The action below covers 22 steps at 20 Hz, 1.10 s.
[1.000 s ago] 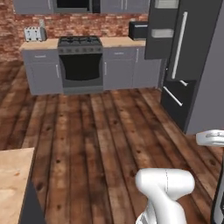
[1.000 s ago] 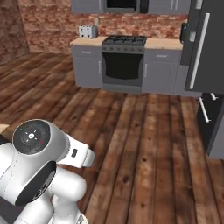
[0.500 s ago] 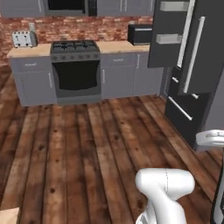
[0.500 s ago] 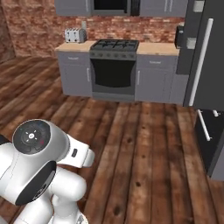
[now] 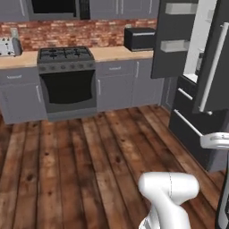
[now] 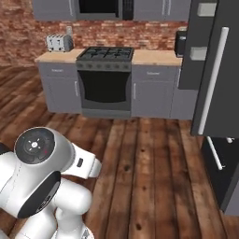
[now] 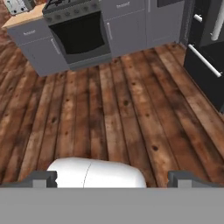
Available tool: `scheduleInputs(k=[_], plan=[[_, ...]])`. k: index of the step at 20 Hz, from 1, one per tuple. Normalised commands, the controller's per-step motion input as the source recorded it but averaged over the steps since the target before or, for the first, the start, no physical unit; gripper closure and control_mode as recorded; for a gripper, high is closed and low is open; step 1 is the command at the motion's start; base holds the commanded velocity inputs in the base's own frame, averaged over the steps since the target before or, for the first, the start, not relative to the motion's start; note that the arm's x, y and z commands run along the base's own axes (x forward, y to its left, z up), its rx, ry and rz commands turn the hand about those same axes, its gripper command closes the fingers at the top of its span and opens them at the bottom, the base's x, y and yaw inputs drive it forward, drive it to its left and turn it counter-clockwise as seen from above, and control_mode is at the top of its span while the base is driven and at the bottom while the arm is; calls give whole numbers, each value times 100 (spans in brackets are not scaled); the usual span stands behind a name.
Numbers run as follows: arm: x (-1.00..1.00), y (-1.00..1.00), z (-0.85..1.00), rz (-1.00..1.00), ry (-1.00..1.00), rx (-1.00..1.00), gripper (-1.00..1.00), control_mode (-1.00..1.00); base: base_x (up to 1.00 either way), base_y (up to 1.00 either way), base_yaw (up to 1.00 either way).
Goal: Gather the carrot and eggplant from the fridge and place them on a tray on the dining counter. Then gather the fishs from the fridge and place them on the other tray.
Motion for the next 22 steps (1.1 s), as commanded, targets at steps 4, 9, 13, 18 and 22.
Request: scheduleInputs(k=[4,9,13,18,22], plan=[[0,0,0,0,0,0,-100,100,81,18,-25],[0,0,0,0,0,0,-100,100,76,27,-27],[0,0,0,0,0,0,-100,100,68,48,-29],[0,0,0,0,0,0,-100,100,56,56,-29],[0,0,0,0,0,0,-100,100,53,56,-28]])
